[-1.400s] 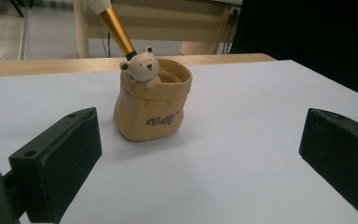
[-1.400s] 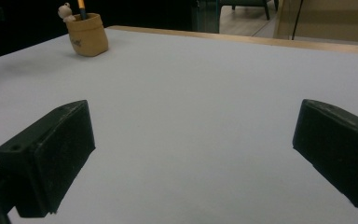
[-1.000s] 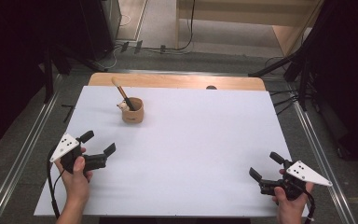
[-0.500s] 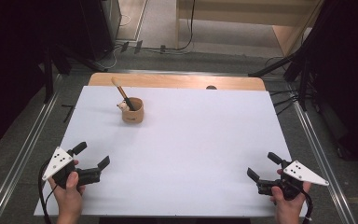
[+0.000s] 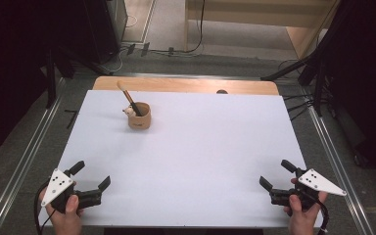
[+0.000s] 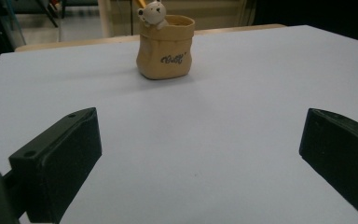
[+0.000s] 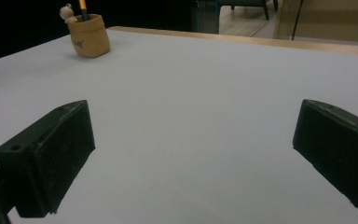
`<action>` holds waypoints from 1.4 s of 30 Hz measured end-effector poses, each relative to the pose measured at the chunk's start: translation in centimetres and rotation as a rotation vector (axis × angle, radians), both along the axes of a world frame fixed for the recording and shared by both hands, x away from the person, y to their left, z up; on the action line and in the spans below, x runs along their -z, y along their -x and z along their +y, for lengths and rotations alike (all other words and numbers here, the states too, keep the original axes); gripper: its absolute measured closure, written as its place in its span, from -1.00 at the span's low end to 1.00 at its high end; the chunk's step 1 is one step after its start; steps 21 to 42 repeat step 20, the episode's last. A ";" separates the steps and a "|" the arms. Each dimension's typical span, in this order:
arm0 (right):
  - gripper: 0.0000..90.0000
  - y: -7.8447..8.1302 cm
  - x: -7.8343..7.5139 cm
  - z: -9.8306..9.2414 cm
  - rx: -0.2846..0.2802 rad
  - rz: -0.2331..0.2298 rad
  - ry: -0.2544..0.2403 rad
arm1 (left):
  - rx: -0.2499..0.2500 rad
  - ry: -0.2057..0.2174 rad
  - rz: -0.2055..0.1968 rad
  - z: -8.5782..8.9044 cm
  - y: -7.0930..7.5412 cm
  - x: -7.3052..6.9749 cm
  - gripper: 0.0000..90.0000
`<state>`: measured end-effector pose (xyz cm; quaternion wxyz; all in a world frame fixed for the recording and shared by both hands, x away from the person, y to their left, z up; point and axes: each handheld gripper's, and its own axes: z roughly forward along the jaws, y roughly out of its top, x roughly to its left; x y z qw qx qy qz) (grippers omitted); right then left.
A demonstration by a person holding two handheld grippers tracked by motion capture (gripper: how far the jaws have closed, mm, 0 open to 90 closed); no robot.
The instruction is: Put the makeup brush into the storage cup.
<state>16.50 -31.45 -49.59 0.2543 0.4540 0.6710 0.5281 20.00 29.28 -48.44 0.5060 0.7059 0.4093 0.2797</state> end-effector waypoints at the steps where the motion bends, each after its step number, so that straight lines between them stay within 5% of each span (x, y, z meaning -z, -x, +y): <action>1: -1.00 0.0 0.0 0.0 0.004 -0.007 0.011 | -0.004 0.006 0.000 0.0 0.1 -0.1 -1.00; 12: -1.00 0.1 0.7 -0.5 0.047 0.010 0.032 | 0.032 0.105 0.043 2.2 0.0 -0.1 -1.00; 14: -1.00 0.0 0.9 -0.6 0.049 0.016 0.028 | 0.038 0.079 0.052 2.3 -0.1 0.1 -1.00; 20: -1.00 -0.2 0.9 -0.6 0.069 0.021 0.033 | 0.049 0.109 0.056 2.7 -0.3 0.1 -1.00; 42: -1.00 -0.2 0.9 -0.6 0.069 0.021 0.033 | 0.049 0.109 0.056 2.7 -0.3 0.1 -1.00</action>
